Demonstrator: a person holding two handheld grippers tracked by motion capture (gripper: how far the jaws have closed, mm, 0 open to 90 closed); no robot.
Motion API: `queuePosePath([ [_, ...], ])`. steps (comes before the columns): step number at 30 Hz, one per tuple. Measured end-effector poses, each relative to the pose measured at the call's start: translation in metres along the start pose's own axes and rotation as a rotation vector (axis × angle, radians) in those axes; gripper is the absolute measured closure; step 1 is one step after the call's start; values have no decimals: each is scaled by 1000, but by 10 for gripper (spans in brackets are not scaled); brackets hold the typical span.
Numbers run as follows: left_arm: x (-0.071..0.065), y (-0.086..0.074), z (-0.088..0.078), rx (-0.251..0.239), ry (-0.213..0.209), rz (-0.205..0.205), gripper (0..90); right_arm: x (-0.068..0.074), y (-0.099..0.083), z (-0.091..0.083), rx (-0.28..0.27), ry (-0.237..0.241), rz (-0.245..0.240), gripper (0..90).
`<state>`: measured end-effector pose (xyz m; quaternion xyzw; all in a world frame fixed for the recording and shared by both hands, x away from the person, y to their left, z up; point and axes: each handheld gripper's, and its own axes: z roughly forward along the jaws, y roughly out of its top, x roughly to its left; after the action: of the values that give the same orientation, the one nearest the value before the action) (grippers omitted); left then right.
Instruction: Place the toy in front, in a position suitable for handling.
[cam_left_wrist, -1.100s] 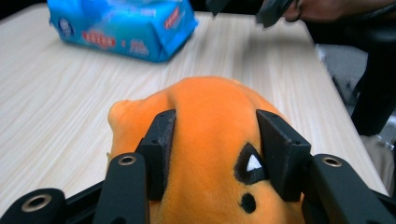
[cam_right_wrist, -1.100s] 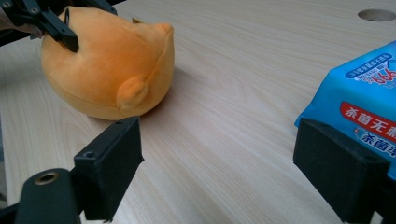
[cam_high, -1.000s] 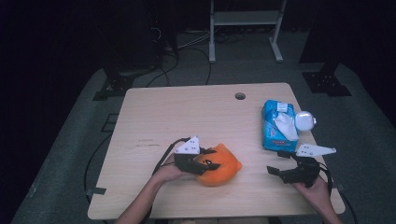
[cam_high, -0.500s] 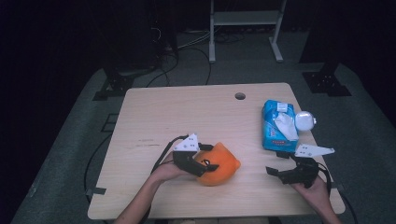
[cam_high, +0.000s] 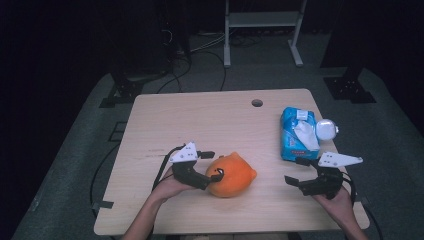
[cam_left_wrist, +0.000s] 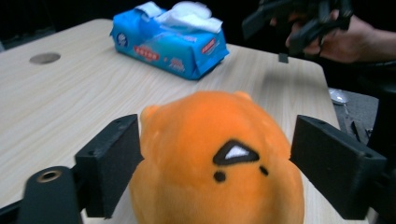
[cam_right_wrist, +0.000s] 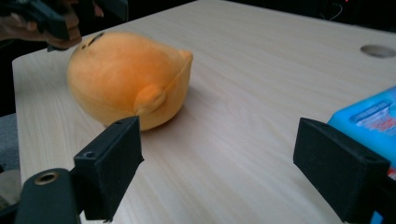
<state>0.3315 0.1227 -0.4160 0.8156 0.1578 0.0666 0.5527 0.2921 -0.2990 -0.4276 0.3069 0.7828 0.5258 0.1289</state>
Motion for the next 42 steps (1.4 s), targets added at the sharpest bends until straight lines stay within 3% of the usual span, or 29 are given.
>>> queuePosePath([
  [6, -4, -5, -1, 16, 25, -15, 131, -17, 18, -6, -12, -38, -32, 144],
  [15, -7, -19, 8, 40, 18, -29, 177, -63, 32, -7, -20, -145, -51, 162],
  [19, -7, -21, 8, 30, 15, -27, 217, -83, 32, -5, -28, -175, -38, 175],
  [23, -6, -24, 7, 21, 4, -28, 245, -99, 28, -2, -31, -192, 10, 200],
  [34, -5, -27, 8, 15, -15, -16, 293, -118, 21, 12, 2, -239, 30, 297],
  [42, -5, -28, 8, 9, -17, -14, 291, -126, 15, 21, 42, -253, 44, 487],
])
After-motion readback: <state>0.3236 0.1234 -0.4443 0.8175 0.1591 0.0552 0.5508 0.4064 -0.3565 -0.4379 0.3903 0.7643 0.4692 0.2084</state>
